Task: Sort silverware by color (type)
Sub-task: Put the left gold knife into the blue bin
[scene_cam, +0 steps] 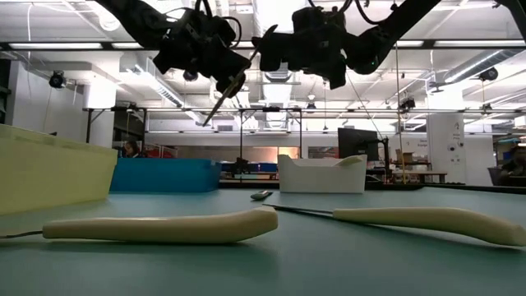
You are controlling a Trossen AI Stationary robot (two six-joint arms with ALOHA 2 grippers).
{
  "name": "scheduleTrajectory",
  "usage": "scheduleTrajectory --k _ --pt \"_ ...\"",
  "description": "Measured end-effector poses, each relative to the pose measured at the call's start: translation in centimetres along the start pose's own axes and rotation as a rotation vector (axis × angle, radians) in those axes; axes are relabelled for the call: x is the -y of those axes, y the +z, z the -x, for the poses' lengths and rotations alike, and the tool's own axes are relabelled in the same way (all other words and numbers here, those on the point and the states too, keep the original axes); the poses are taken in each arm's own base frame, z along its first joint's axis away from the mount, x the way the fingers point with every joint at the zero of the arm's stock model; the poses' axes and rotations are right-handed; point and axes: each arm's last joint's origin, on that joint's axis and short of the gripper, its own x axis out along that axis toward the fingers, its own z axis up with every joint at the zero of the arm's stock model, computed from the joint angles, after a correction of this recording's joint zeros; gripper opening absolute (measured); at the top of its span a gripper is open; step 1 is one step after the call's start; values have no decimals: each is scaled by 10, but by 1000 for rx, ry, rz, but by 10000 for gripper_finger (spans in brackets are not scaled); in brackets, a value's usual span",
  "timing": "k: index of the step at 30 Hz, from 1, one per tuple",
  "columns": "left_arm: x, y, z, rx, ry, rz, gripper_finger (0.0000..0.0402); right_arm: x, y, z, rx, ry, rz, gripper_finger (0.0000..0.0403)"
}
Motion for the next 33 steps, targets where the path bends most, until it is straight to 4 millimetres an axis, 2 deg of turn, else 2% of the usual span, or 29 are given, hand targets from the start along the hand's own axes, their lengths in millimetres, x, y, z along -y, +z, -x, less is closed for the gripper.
scheduleTrajectory --k 19,26,33 --pt "0 3 -1 16 4 -12 0 1 1 0 -2 -18 7 14" --pt "-1 3 -1 10 43 14 6 2 0 1 -13 -60 -26 9" --pt "-4 3 3 7 103 14 59 4 0 5 -20 -93 -74 8"
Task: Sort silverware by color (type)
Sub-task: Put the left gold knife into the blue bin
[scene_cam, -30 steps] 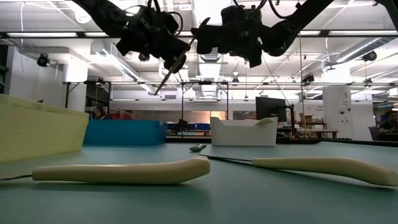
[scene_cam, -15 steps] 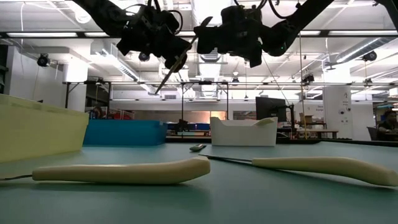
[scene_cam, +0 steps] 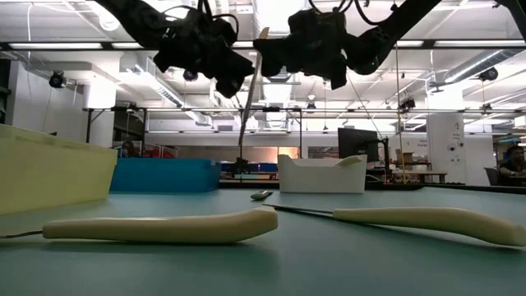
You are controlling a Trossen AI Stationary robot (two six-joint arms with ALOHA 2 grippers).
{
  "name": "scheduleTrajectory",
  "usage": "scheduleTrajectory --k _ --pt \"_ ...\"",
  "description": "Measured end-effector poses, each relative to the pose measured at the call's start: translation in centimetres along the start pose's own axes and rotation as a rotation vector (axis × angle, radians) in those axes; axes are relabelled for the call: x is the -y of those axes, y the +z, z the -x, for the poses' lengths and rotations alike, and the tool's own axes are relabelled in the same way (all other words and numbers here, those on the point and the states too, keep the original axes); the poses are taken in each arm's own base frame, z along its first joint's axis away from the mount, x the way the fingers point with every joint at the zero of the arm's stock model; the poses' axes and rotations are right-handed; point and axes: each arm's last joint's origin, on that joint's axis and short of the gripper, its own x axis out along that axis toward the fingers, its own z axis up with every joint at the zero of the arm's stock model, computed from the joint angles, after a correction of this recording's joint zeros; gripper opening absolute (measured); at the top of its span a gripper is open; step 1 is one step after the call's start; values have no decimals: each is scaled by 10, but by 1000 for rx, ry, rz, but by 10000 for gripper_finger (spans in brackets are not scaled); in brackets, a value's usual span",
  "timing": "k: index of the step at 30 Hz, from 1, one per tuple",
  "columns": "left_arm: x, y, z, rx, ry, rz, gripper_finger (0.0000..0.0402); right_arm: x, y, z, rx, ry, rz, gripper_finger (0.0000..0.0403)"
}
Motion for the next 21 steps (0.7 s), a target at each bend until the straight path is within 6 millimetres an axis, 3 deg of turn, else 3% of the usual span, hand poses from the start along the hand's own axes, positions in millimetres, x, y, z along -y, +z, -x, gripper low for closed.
scheduleTrajectory --k 10,16,21 --pt "-11 -2 18 -27 177 38 143 6 -3 7 -31 -111 -35 8" --pt "-11 -7 20 -83 231 85 144 10 -5 14 -48 -150 -52 8" --pt "-4 -16 11 -204 349 113 134 15 -7 23 -60 -202 -95 8"
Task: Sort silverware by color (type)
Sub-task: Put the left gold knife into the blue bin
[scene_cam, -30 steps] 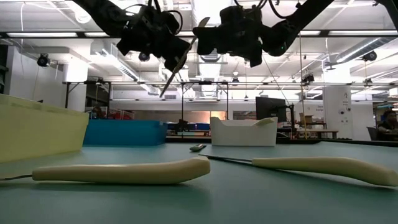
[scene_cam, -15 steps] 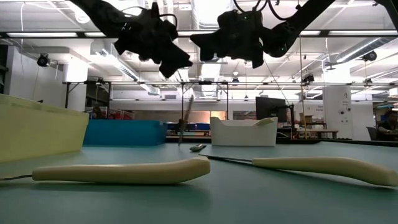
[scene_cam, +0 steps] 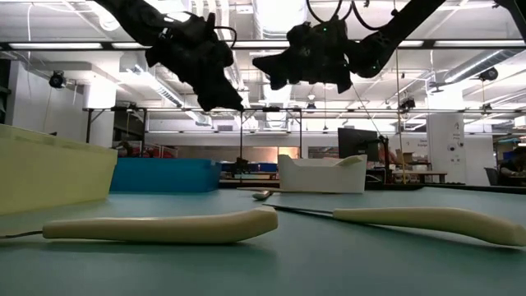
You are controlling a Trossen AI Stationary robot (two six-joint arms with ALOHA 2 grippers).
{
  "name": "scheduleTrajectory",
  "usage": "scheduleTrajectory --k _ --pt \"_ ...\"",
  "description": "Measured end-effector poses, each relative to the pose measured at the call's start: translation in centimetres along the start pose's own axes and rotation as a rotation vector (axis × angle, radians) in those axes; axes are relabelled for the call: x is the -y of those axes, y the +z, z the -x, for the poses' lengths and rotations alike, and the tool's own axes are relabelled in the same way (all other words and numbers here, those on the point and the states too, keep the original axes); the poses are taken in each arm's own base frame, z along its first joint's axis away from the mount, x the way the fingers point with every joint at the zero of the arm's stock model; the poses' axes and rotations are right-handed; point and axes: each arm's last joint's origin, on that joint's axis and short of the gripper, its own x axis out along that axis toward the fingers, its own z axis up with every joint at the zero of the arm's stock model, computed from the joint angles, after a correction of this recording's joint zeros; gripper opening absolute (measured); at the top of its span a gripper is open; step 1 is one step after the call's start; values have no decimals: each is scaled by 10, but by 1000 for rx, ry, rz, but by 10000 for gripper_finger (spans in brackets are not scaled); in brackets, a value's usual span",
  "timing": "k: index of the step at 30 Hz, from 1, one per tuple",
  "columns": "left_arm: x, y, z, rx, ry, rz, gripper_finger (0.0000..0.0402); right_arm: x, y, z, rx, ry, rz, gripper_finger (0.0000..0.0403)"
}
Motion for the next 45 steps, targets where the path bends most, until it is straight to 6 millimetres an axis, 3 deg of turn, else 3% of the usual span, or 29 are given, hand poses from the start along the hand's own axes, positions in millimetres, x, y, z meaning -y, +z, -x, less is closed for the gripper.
scheduleTrajectory --k 7,10,16,24,29,36,45 --pt "23 2 -14 -64 141 -68 130 -3 9 11 -81 -71 -54 8" --pt "35 2 -21 -86 202 -106 130 -14 16 14 -176 -132 -47 8" --pt "47 -5 -37 -132 166 -110 130 -44 31 18 -339 -205 -21 8" --pt "48 -25 -82 -194 148 -87 157 -82 45 36 -320 -336 19 8" --pt "43 -32 -111 -225 276 -104 182 -101 49 52 -315 -390 33 8" --pt "34 -29 -139 -251 322 -105 183 -112 53 62 -285 -401 66 8" --pt "25 -27 -165 -259 325 -107 170 -112 53 62 -292 -404 93 8"
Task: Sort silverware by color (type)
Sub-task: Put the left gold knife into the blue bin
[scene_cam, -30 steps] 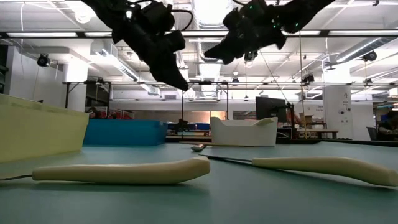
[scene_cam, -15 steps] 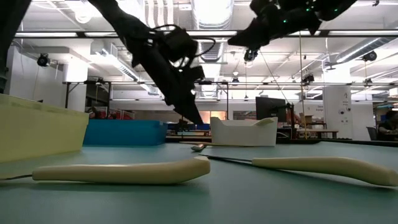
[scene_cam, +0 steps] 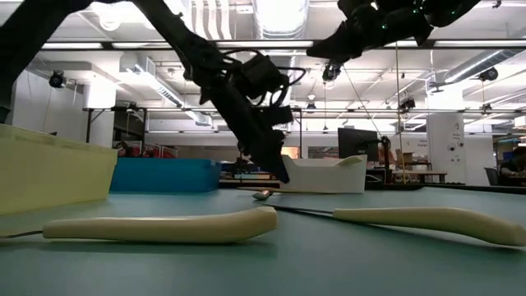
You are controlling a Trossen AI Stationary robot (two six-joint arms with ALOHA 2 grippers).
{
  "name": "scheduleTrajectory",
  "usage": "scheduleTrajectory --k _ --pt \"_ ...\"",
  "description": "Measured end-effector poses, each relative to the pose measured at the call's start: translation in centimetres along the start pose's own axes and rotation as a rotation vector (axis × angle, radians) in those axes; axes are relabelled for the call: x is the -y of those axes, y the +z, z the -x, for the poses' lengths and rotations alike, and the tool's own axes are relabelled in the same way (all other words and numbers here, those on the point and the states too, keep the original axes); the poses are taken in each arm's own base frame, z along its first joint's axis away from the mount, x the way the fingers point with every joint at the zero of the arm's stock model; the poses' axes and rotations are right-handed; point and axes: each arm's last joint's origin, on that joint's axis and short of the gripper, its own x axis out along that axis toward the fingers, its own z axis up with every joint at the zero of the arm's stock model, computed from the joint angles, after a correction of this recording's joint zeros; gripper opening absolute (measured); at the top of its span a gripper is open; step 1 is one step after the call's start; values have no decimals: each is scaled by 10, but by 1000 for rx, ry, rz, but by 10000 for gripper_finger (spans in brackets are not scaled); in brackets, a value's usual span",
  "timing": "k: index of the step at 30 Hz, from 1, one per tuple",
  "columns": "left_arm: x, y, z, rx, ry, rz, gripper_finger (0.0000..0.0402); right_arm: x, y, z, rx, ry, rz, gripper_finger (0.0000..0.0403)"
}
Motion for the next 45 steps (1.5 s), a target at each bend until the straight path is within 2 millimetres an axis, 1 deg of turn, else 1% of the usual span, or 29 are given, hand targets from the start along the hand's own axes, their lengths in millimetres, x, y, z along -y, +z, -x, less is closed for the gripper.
scheduleTrajectory --k 2,6,16,22,28,30,32,40,42,45 --pt "0 0 -7 -10 6 0 169 0 0 0 0 0 1 9" --pt "-1 0 -13 -22 51 -7 169 0 0 0 0 -1 11 9" --pt "-1 -2 -15 -37 61 -15 168 1 0 0 -6 -15 17 9" --pt "1 -8 -24 -53 56 -20 168 0 0 0 -6 -14 17 9" --pt "4 -8 -26 -60 54 -11 165 0 0 0 -7 -14 22 9" --pt "4 -8 -26 -61 53 -6 154 0 0 0 -7 -14 26 9" --pt "4 -8 -26 -62 51 4 135 0 0 0 -7 -15 26 9" --pt "6 -9 -26 -65 35 26 21 0 0 0 -7 -14 29 9" --pt "6 -9 -26 -65 35 38 11 0 0 0 -7 -14 29 9" --pt "8 -9 -26 -65 31 41 12 0 0 0 -7 -14 29 9"
